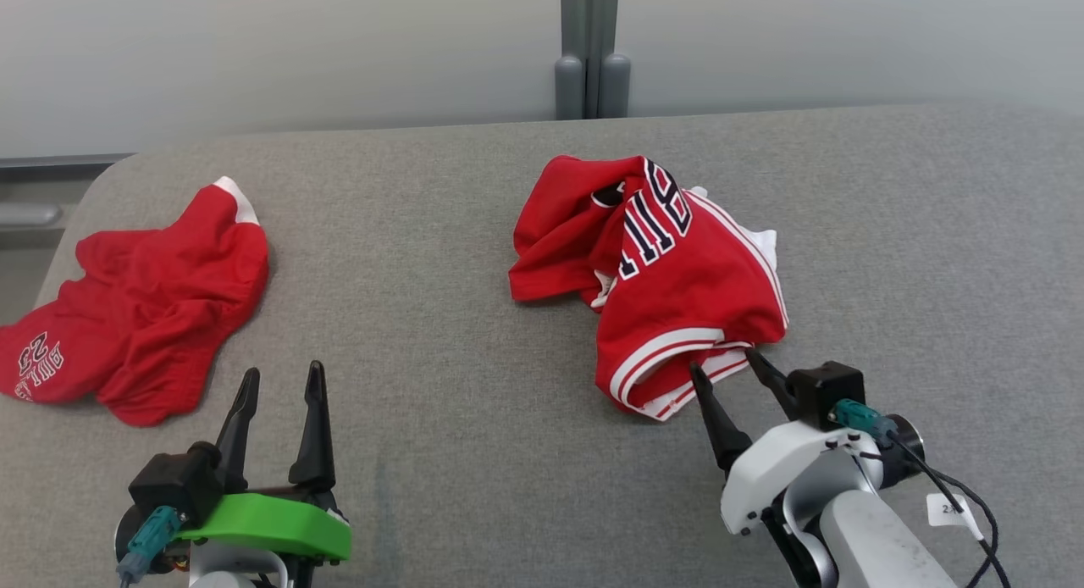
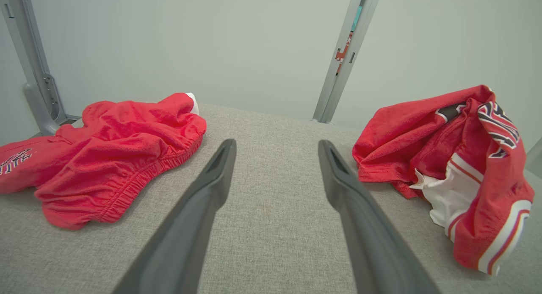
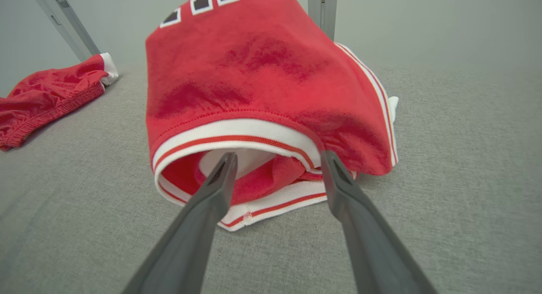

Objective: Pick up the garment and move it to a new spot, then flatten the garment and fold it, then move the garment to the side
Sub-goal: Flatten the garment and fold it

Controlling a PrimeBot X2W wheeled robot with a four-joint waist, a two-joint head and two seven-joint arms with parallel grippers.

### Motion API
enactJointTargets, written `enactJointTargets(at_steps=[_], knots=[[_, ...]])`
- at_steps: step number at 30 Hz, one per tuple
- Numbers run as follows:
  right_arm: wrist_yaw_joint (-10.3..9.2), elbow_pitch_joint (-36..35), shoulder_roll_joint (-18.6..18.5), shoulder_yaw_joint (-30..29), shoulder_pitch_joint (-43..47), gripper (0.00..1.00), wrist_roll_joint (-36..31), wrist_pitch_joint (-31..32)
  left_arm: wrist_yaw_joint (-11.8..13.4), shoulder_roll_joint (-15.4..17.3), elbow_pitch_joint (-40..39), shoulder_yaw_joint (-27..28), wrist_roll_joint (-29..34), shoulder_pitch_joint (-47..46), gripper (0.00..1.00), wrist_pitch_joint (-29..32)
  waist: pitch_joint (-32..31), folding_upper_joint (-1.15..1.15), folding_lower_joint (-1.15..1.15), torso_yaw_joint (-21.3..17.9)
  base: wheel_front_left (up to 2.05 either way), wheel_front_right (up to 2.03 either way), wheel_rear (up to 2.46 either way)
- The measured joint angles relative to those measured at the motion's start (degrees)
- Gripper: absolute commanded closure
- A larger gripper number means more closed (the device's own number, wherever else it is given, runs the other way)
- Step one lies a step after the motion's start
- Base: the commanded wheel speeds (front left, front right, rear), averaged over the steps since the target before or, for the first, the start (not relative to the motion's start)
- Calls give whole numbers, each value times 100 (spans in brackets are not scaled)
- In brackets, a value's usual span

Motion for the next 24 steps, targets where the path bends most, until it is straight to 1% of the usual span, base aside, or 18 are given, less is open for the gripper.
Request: enactJointTargets(at_steps=[4,7,9,12,14,16,20,23,24], knots=[[0,377,-2,404,-326,0,308,-20,-48,-30,22,-59,0,-88,0,0,101,0,0,149,0,0,0],[0,634,2,601,-555,0,603,-122,-89,-34,54,-85,22,-155,0,0,161,0,0,279,0,0,0],[0,743,0,691,-620,0,1051,-172,-93,-40,58,-85,48,-163,0,-1,183,0,0,350,0,0,0],[0,964,-1,868,-682,0,1982,-135,-101,-45,68,-86,58,-174,0,0,198,0,0,473,0,0,0],[0,1125,-4,998,-723,0,2172,-118,-119,-49,70,-87,62,-176,0,0,193,0,0,539,0,0,0],[0,1194,-2,1156,-753,0,2530,-147,-129,-49,69,-76,74,-176,0,0,182,0,0,597,0,0,0],[0,1336,0,1400,-925,0,2647,-427,-144,-49,59,-54,93,-176,0,0,166,0,0,659,0,0,0],[0,1437,-4,1580,-1060,0,2787,-510,-149,-49,57,-30,99,-175,0,0,162,0,0,671,0,0,0],[0,1469,-2,1671,-1128,100,2826,-566,-151,-49,58,-19,100,-174,0,0,165,0,0,669,0,0,0]])
